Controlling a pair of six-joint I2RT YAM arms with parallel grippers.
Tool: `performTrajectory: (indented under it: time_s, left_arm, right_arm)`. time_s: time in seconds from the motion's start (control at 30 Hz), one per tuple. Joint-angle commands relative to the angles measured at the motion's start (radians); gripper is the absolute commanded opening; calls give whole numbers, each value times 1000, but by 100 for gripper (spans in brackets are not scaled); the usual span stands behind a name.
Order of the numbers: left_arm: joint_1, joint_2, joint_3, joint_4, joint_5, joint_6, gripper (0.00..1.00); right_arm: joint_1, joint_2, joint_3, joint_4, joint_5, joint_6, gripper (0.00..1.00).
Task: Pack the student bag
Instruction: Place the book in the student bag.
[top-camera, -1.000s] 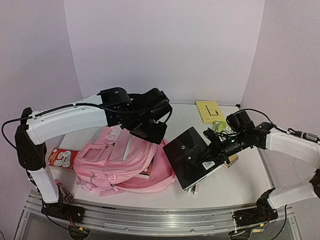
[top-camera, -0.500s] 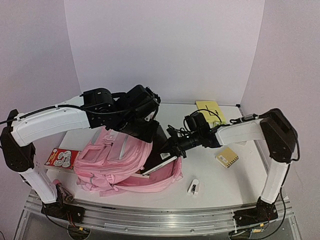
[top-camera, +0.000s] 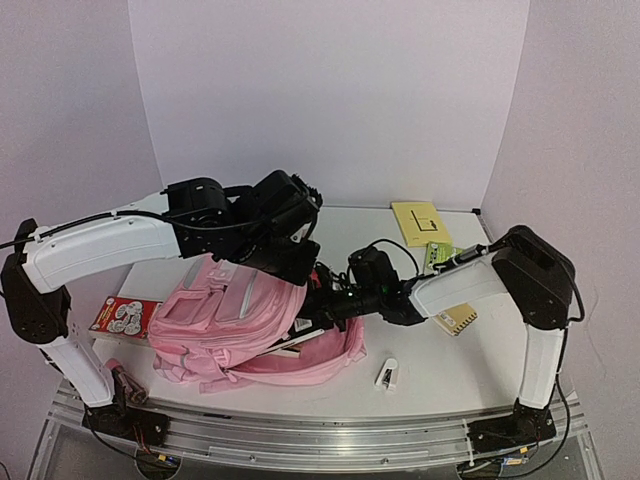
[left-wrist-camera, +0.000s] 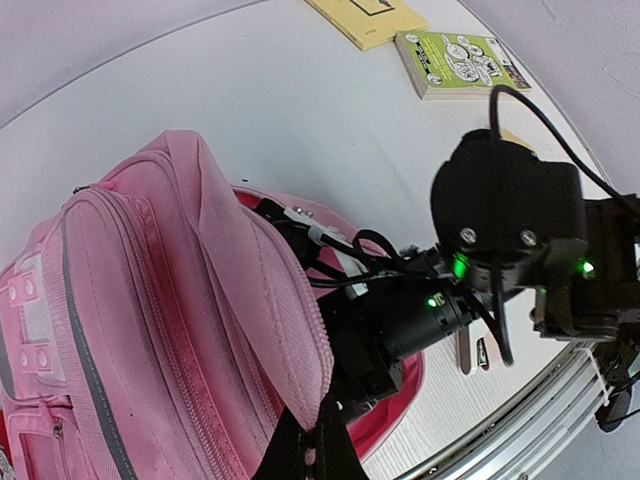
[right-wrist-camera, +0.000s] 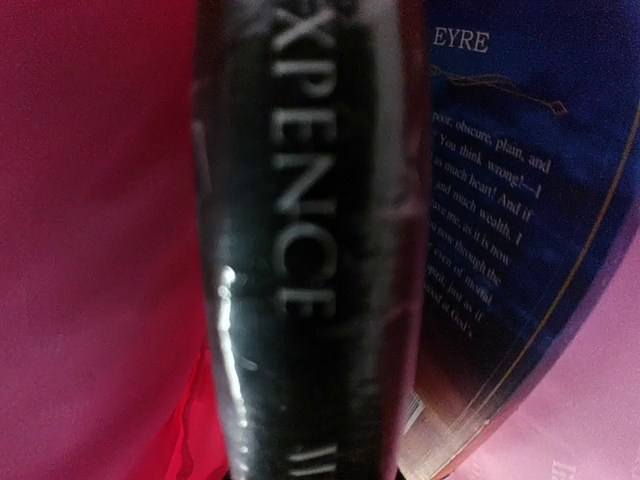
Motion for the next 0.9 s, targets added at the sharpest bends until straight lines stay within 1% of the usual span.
performTrajectory:
  time_s: [0.0, 0.13, 0.2, 0.33, 0.37, 0.5, 0.6, 0.7, 0.87]
  left_arm:
    - [-2, -24, 33, 104, -49, -1, 0]
    - [-2, -14, 48, 96, -57, -4, 0]
    - [-2, -12, 53, 92, -61, -5, 0]
    - [-2, -3, 59, 83, -64, -8, 0]
    - [-2, -1, 61, 83, -63, -6, 0]
    - [-2, 15, 79, 75, -66, 5, 0]
    - [-2, 23, 89, 78, -61, 16, 0]
    - [-2, 33, 97, 81, -54, 23, 0]
    - [-2, 43, 108, 84, -42, 27, 0]
  right_arm:
    - [61, -87, -49, -115, 218, -77, 15]
    - [90, -80, -73, -125, 282, -51, 31]
    - [93, -99, -82, -155, 305, -62, 45]
    - [100, -195, -98, -311, 426, -141, 68]
    - [102, -219, -96, -345, 440, -160, 72]
    - [103, -240, -69, -475, 458, -194, 75]
    - [101, -204, -20, -538, 434, -229, 75]
    - [102, -129, 58, -539, 334, -256, 67]
    - [103, -5, 164, -539, 277, -252, 62]
